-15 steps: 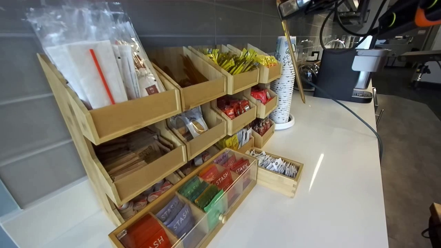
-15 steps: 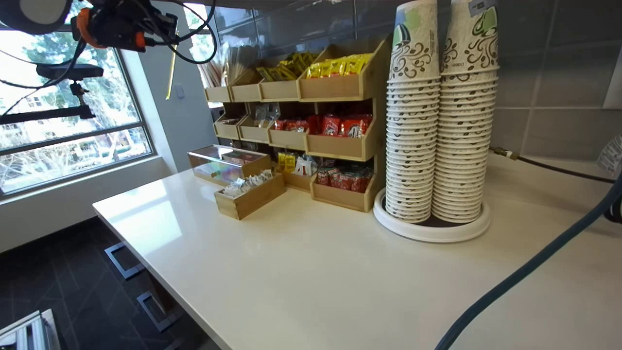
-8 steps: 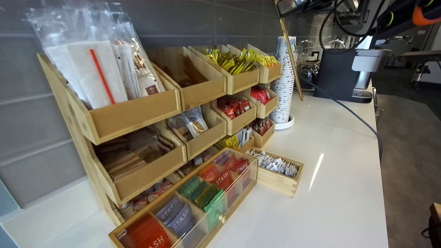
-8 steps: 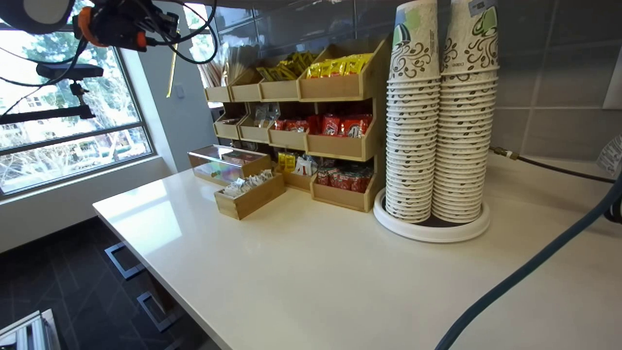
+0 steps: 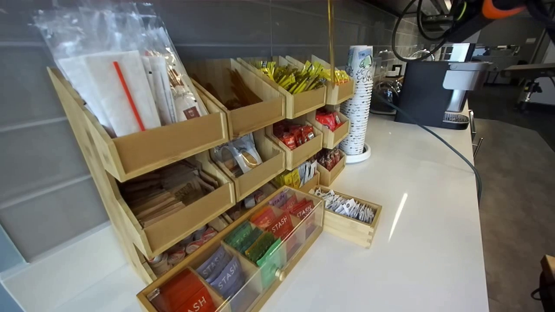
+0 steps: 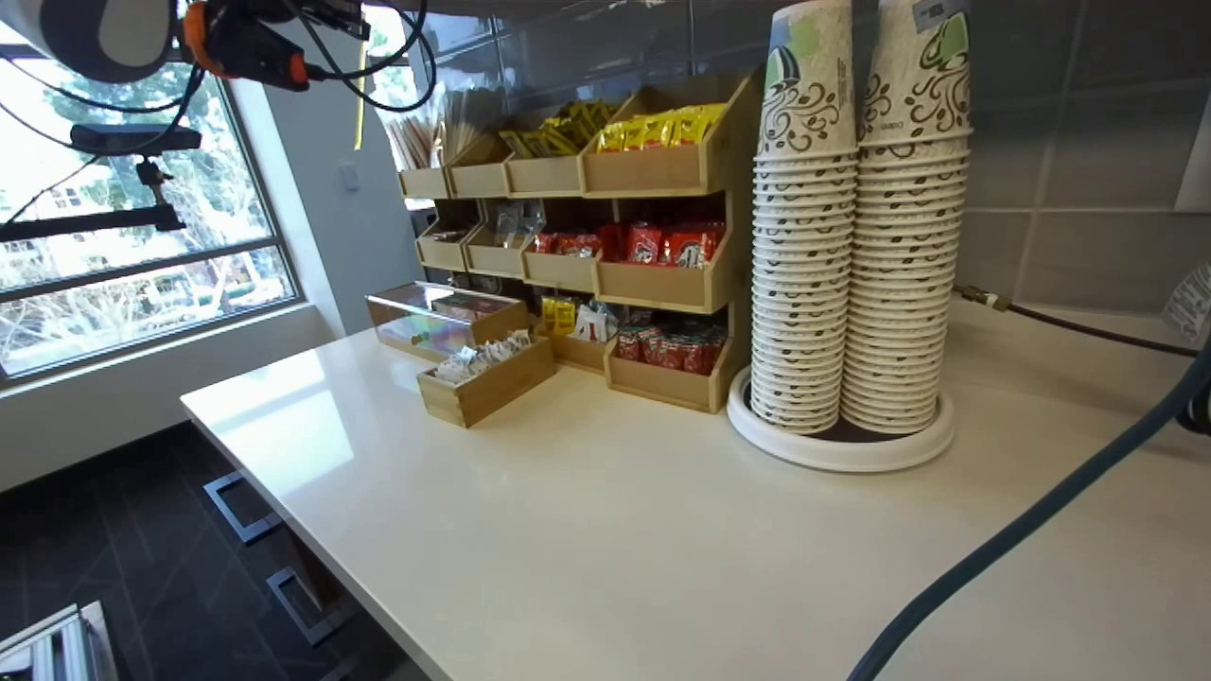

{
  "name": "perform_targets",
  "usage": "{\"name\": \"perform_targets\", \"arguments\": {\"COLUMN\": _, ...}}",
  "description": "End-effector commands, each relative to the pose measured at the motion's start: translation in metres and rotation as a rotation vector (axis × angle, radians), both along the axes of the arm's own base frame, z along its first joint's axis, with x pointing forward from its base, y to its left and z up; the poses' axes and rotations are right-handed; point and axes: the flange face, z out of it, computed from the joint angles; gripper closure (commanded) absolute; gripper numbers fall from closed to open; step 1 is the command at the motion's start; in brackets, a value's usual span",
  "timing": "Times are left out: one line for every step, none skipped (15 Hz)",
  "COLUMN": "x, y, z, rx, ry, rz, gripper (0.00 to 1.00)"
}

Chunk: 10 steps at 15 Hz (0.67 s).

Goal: Move the brown chopstick closer to the other sticks

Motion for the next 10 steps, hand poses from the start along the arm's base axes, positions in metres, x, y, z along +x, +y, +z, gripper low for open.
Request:
{"name": "perform_targets", "arguments": {"x": 0.023, "y": 0.010, "z": 0.006, "rx": 0.079, "ry": -0.055, "rz": -0.059, "gripper": 0.99}}
{"name": "perform_targets", "arguments": {"x": 0.028, "y": 0.012, "z": 0.006, "rx": 0.098, "ry": -0.066, "rz": -0.071, "gripper": 0.99}}
{"name": "perform_targets", "arguments": {"x": 0.032, "y": 0.014, "z": 0.005, "rx": 0.115, "ry": -0.076, "rz": -0.079, "gripper": 0.99}}
{"name": "perform_targets", "arguments": {"x": 0.038, "y": 0.016, "z": 0.004, "rx": 0.132, "ry": -0.083, "rz": -0.090, "gripper": 0.99}}
{"name": "perform_targets", "arguments": {"x": 0.042, "y": 0.018, "z": 0.003, "rx": 0.148, "ry": -0.085, "rz": -0.099, "gripper": 0.99}}
{"name": "perform_targets", "arguments": {"x": 0.047, "y": 0.020, "z": 0.002, "rx": 0.163, "ry": -0.092, "rz": -0.108, "gripper": 0.99}}
{"name": "perform_targets", "arguments": {"x": 0.052, "y": 0.021, "z": 0.001, "rx": 0.172, "ry": -0.100, "rz": -0.119, "gripper": 0.99}}
{"name": "perform_targets", "arguments": {"x": 0.057, "y": 0.023, "z": 0.000, "rx": 0.177, "ry": -0.111, "rz": -0.129, "gripper": 0.99}}
{"name": "perform_targets", "arguments": {"x": 0.061, "y": 0.024, "z": 0.000, "rx": 0.178, "ry": -0.126, "rz": -0.139, "gripper": 0.99}}
{"name": "perform_targets", "arguments": {"x": 0.065, "y": 0.025, "z": 0.000, "rx": 0.182, "ry": -0.141, "rz": -0.148, "gripper": 0.99}}
